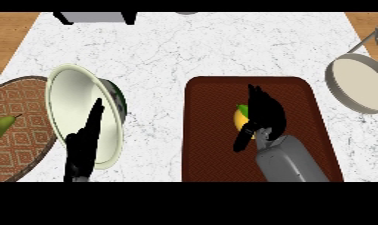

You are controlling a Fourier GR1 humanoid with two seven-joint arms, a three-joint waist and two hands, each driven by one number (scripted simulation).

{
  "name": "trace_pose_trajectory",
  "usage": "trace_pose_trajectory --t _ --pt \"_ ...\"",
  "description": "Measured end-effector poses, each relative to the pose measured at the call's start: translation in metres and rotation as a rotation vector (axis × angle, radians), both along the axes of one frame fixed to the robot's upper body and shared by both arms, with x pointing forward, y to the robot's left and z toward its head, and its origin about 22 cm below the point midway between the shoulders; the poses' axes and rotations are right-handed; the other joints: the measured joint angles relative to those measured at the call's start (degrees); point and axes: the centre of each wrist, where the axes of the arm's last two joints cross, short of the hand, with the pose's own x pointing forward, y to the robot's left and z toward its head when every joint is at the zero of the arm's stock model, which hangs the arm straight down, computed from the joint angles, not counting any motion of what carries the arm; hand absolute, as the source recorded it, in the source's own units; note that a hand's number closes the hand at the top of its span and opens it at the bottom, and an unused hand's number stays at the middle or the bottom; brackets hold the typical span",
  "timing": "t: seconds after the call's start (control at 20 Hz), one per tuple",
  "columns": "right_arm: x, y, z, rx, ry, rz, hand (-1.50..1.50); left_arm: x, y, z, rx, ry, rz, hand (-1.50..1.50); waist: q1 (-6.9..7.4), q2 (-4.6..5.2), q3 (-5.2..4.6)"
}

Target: Pick the lemon from the tray and place it in the tiered basket

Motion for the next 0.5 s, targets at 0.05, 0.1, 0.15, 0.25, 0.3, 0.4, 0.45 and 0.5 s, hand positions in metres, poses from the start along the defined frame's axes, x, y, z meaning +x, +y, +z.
trace_pose_trajectory --t 0.05,0.1,0.15,0.25,0.3,0.4,0.45,0.5 --pt "0.000 -0.001 -0.005 -0.003 0.012 -0.005 -1.50 0.000 0.000 -0.001 0.000 0.001 0.002 0.00 0.01 -0.01 0.02" --pt "0.002 -0.002 -0.005 0.000 0.014 -0.006 -1.50 0.000 -0.001 -0.001 0.003 -0.001 0.003 0.00 0.01 -0.01 0.05" --pt "0.002 -0.001 -0.006 0.003 0.018 -0.011 -1.50 0.000 -0.001 -0.001 0.006 0.001 0.002 0.00 0.01 -0.02 0.04" --pt "0.000 0.002 -0.014 -0.003 0.030 -0.013 1.50 0.001 0.002 -0.001 -0.002 -0.004 -0.006 0.00 0.01 -0.03 0.04" --pt "-0.002 0.003 -0.017 -0.001 0.034 -0.015 1.50 0.001 0.003 -0.002 -0.004 -0.004 -0.010 0.00 -0.02 -0.04 0.04" --pt "0.000 0.004 -0.022 -0.010 0.038 -0.018 1.50 0.003 0.002 -0.004 -0.006 -0.005 -0.008 0.00 0.02 -0.08 0.12" --pt "0.000 0.004 -0.026 -0.015 0.035 -0.016 1.50 0.002 0.000 -0.002 -0.002 -0.004 -0.003 0.00 0.06 -0.13 0.04" --pt "0.001 0.001 -0.027 -0.013 0.028 -0.007 1.50 0.001 -0.001 -0.004 -0.001 -0.013 0.000 0.00 0.10 -0.23 0.02"
